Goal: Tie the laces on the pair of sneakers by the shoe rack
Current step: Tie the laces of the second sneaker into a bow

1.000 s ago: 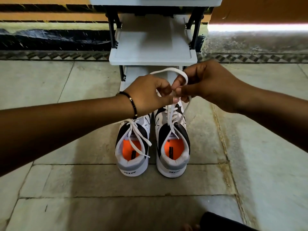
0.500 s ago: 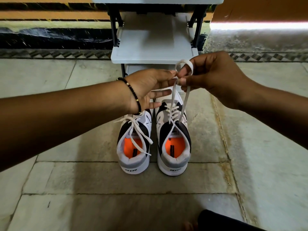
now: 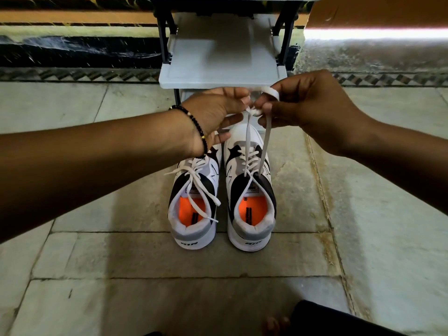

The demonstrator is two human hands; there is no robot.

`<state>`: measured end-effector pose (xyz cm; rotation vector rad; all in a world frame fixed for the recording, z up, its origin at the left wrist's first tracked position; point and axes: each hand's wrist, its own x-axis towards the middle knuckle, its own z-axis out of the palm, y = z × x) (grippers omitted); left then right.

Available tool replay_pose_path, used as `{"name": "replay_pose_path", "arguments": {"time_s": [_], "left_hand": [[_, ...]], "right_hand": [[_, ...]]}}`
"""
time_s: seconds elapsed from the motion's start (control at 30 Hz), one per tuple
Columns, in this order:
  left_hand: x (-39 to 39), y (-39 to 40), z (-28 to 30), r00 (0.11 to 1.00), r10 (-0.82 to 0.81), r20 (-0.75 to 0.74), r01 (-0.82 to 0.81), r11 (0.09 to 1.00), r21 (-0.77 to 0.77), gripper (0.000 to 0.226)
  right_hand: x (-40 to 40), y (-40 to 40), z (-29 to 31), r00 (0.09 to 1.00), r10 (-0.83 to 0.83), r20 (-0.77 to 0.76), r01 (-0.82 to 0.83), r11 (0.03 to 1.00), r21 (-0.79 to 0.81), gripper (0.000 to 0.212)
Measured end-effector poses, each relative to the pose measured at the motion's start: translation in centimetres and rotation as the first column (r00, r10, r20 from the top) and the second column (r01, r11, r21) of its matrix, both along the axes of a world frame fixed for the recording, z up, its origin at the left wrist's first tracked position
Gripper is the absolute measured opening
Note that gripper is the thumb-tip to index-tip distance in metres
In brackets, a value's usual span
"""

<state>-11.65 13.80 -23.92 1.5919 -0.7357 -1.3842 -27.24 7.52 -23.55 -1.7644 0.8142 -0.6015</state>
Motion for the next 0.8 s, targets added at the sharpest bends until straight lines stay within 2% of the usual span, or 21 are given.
{"name": "replay_pose_path", "arguments": {"time_s": [0.1,0.17,0.37,0.43,0.5,0.57,0.6,0.67,0.73,0.8], "left_hand": [[0.5,0.0,-0.1,0.997,0.059,0.047,-0.057,0.997,-0.042,0.019],[1.4,0.1,-0.4,0.988,0.085,0.129,-0.078,0.995,-0.057,0.021],[4.6,1.1,-2.3,0.939,0.145,0.313,-0.111,0.986,-0.126,0.030],[5.8,1.4,-3.5,0.908,0.121,0.402,-0.081,0.990,-0.116,0.029],[6.9,1.3,-4.9,0.861,0.085,0.501,-0.066,0.996,-0.055,0.023],[7.3,1.4,-6.3,0.797,0.003,0.604,-0.039,0.998,0.047,0.015],[7.4,1.4,-7.1,0.746,-0.076,0.662,0.007,0.994,0.106,0.025],[7.1,1.5,-8.0,0.594,-0.247,0.766,0.150,0.969,0.197,0.042],[6.4,1.6,-8.3,0.460,-0.334,0.823,0.275,0.935,0.226,0.047],[5.7,1.3,-8.8,0.357,-0.377,0.854,0.382,0.894,0.235,0.045]], "right_hand": [[-0.1,-0.4,0.1,0.994,-0.082,-0.075,0.083,0.997,0.002,0.020],[-0.3,-0.7,0.1,0.982,-0.132,-0.134,0.138,0.990,0.036,0.023],[-1.8,-2.2,-1.2,0.934,-0.171,-0.313,0.255,0.933,0.252,0.024],[-2.4,-2.6,-2.0,0.919,-0.144,-0.367,0.306,0.846,0.436,0.027],[-3.0,-2.9,-2.9,0.916,-0.160,-0.369,0.371,0.692,0.620,0.025],[-3.4,-3.1,-4.0,0.908,-0.229,-0.351,0.417,0.582,0.698,0.018],[-3.3,-3.2,-4.4,0.900,-0.269,-0.342,0.435,0.560,0.705,0.014],[-3.0,-3.3,-4.9,0.886,-0.306,-0.348,0.463,0.604,0.649,0.009],[-2.4,-3.2,-5.2,0.888,-0.253,-0.384,0.432,0.747,0.505,0.018],[-1.5,-2.4,-5.5,0.901,-0.121,-0.417,0.264,0.915,0.305,0.030]]}}
